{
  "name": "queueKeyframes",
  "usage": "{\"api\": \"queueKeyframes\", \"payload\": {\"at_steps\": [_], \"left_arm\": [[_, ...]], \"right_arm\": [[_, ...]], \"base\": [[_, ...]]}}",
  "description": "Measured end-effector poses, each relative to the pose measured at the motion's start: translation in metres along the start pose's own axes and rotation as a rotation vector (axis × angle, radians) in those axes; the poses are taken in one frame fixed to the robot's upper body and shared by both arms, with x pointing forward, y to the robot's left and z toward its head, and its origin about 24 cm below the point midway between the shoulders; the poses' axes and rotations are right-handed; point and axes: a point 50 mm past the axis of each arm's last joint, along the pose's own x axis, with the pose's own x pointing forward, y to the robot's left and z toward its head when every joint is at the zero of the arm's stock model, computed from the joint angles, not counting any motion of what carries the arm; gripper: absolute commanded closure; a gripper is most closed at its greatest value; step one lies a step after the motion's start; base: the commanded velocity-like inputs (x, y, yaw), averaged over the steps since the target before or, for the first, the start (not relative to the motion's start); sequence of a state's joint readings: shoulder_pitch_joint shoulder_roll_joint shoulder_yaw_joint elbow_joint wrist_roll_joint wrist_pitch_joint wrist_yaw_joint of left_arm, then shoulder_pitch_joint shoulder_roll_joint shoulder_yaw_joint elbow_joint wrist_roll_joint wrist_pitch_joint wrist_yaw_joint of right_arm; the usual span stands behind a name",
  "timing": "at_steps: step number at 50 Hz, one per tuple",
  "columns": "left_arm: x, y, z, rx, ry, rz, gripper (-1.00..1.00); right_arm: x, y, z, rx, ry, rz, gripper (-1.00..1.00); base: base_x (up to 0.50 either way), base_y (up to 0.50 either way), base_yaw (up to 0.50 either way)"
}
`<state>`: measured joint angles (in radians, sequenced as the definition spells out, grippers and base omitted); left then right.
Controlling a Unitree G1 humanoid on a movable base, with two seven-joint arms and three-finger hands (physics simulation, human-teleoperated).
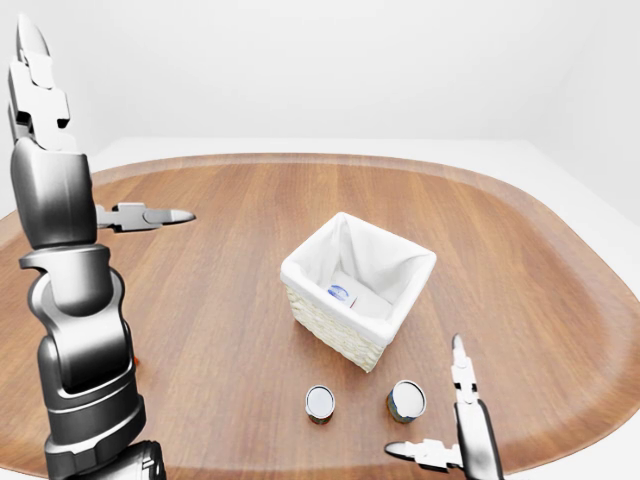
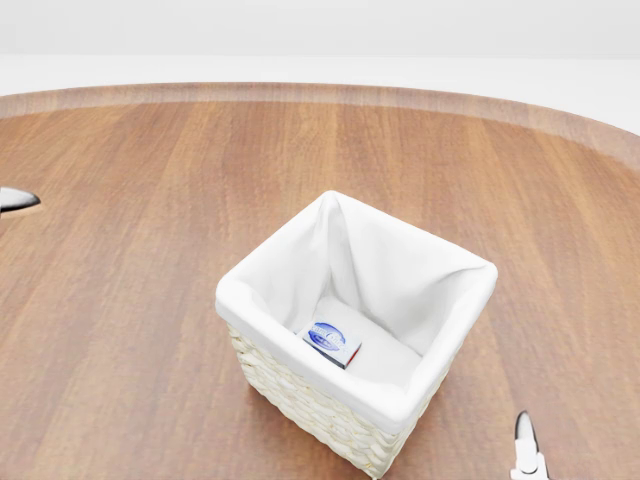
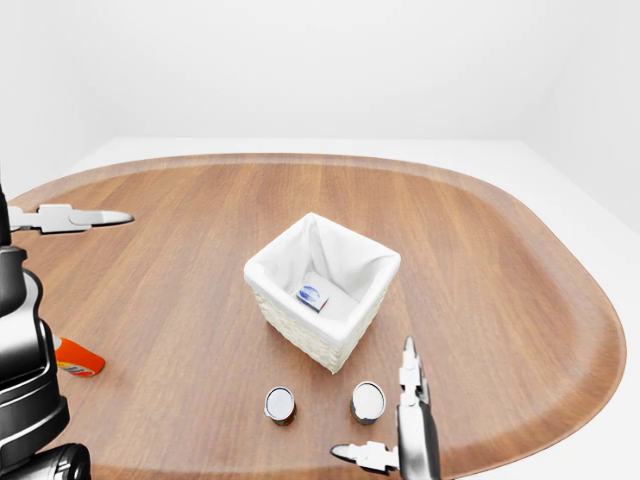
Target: Pick up the alphabet soup and the cream cheese box, and put them in the basket.
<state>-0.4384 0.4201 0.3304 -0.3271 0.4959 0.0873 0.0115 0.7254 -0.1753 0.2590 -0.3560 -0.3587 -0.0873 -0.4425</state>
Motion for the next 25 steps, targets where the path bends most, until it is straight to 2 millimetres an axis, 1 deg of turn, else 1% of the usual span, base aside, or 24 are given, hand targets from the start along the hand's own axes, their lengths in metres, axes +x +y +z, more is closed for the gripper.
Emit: {"api": "queueKeyframes", "payload": {"at_steps": [25], "left_arm": [[0.0, 0.0, 0.0, 0.004, 0.001, 0.001, -1.0]], "right_arm": [[0.003, 0.01, -0.019, -0.039, 0.058, 0.01, -1.0]], "base": [[0.0, 0.0, 0.0]]}}
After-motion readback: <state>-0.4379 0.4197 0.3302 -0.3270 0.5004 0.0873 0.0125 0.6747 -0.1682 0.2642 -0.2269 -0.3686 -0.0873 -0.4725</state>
